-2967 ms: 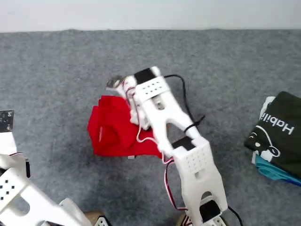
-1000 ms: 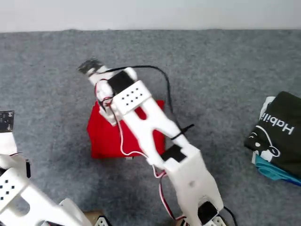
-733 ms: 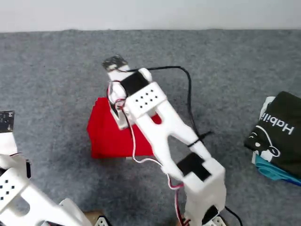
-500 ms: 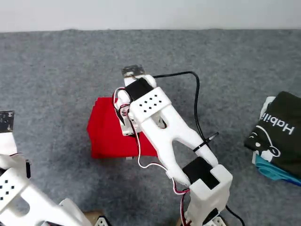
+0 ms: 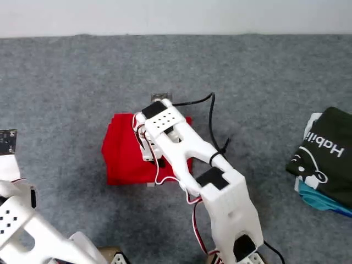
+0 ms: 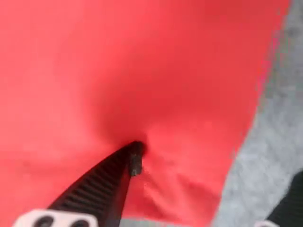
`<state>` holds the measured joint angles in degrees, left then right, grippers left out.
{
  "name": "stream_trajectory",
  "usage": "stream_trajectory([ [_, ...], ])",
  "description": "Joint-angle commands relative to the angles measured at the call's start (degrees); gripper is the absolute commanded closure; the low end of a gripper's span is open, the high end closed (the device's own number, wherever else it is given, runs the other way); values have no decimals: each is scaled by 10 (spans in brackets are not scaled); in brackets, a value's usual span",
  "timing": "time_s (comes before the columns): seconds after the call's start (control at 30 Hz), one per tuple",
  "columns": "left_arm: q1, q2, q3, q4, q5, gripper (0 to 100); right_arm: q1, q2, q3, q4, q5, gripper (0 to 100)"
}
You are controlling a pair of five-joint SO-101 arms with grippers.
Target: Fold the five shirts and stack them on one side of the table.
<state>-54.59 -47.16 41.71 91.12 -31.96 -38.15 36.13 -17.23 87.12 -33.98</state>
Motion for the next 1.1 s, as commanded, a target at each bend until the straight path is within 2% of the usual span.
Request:
stream_trajectory([
  [0.0, 4, -11, -7, -1, -4, 986, 4, 22, -4, -22, -5, 637],
  [0.27, 4, -11, -4, -1, -4, 986, 7, 64, -4, 6, 2, 978],
  [0.3, 4, -11, -4, -1, -4, 986, 7, 65, -4, 13, 11, 997],
  [0.47, 4, -11, -5, -1, -4, 986, 15, 51, -4, 56, 39, 988],
  [0.63, 4, -11, -6, -1, -4, 986, 54, 4, -1, 106, 91, 989],
  [0.73, 4, -11, -7, -1, -4, 986, 93, -31, -1, 145, 170, 989],
  [0.83, 4, -11, -7, -1, -4, 986, 160, -65, -1, 154, 280, 989],
  [0.97, 4, -11, -7, -1, -4, 986, 255, -91, -6, 141, 493, 990],
  [1.07, 4, -11, -7, -1, -4, 986, 315, -99, -7, 111, 694, 990],
])
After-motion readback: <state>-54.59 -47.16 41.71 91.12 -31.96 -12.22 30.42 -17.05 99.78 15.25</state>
